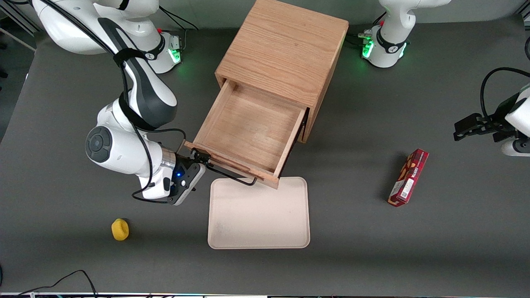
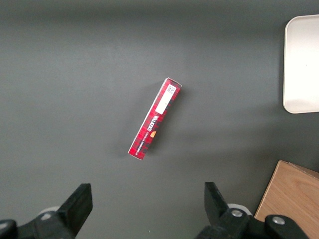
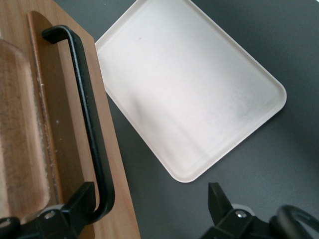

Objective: Open upper drawer

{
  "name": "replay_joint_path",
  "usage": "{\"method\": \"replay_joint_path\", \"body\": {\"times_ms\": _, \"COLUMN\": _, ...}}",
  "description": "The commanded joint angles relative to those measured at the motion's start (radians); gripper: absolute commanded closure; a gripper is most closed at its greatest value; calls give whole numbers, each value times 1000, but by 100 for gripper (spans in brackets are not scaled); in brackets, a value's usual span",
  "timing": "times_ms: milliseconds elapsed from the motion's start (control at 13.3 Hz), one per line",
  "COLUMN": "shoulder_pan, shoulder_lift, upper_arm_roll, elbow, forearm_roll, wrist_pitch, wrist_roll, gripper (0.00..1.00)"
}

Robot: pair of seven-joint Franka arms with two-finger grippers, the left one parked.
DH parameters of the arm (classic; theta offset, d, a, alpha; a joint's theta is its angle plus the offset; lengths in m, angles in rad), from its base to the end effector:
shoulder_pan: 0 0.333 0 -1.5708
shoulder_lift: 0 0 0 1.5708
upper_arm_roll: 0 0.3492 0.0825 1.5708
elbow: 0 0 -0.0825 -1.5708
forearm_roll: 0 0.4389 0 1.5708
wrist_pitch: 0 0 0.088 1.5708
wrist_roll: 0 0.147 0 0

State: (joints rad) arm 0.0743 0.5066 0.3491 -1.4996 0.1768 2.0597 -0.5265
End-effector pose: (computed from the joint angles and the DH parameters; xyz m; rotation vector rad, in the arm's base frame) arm 0.7108 0.2963 0.3693 -2.5824 -1.1297 -0.1366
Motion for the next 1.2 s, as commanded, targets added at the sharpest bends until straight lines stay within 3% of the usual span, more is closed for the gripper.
{"method": "replay_joint_path", "body": {"times_ms": 0, "shoulder_pan": 16, "shoulder_lift": -8, "upper_arm_roll": -21, "elbow": 24, "forearm_roll": 88, "wrist_pitch": -21, "wrist_roll": -13, "gripper": 0}}
{"method": "replay_joint_path", "body": {"times_ms": 375, "shoulder_pan": -60, "shoulder_lift": -91, "upper_arm_roll": -21, "elbow": 68, "forearm_roll": 95, "wrist_pitch": -150, "wrist_roll": -15, "gripper": 0}}
{"method": "replay_joint_path", "body": {"times_ms": 525, "shoulder_pan": -120, "shoulder_lift": -169, "upper_arm_roll": -22, "elbow": 58, "forearm_roll": 162, "wrist_pitch": -214, "wrist_roll": 19, "gripper": 0}}
{"method": "replay_joint_path", "body": {"times_ms": 750, "shoulder_pan": -207, "shoulder_lift": -334, "upper_arm_roll": -31, "elbow": -23, "forearm_roll": 145, "wrist_pitch": -349, "wrist_roll": 329, "gripper": 0}}
{"method": "replay_joint_path", "body": {"times_ms": 975, "shoulder_pan": -244, "shoulder_lift": -474, "upper_arm_roll": -61, "elbow": -132, "forearm_roll": -29, "wrist_pitch": -430, "wrist_roll": 602, "gripper": 0}}
{"method": "replay_joint_path", "body": {"times_ms": 1125, "shoulder_pan": -263, "shoulder_lift": -502, "upper_arm_roll": -82, "elbow": -143, "forearm_roll": -110, "wrist_pitch": -478, "wrist_roll": 716, "gripper": 0}}
